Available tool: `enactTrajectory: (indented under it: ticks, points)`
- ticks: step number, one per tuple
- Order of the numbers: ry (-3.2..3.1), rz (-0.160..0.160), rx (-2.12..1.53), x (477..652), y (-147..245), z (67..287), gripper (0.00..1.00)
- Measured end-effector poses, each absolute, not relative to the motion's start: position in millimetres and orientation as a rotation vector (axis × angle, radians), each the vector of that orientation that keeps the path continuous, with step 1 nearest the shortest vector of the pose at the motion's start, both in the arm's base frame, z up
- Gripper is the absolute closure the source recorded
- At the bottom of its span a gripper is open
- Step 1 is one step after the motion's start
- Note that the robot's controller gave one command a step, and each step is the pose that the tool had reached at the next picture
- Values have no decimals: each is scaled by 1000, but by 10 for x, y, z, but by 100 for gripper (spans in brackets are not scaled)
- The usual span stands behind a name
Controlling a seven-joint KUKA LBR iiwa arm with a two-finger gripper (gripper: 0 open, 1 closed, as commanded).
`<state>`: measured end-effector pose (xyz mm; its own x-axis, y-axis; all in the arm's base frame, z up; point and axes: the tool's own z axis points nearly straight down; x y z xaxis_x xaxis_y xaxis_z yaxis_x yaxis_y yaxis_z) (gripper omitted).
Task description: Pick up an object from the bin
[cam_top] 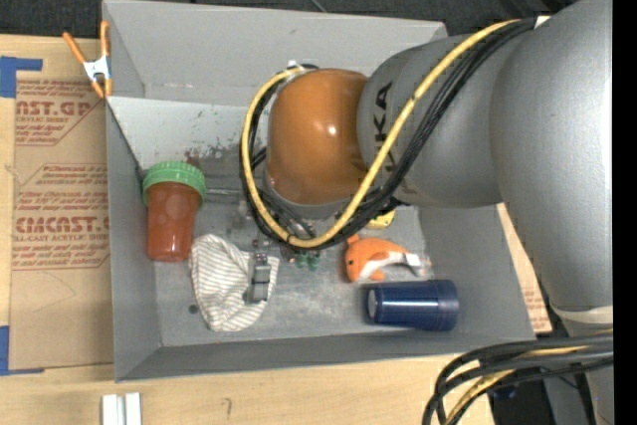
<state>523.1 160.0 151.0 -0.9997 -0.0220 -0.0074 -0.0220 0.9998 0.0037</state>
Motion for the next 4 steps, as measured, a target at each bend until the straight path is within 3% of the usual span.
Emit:
enactTrajectory:
  ticks: [1,2,3,4]
  points:
    - [3140,3,-24,5097,1596,1019,0]
    - [3140,4,11,4965,1556,746,100]
    - [3140,4,11,4965,1556,746,100]
    - [3136,4,34,4855,1648,2457,100]
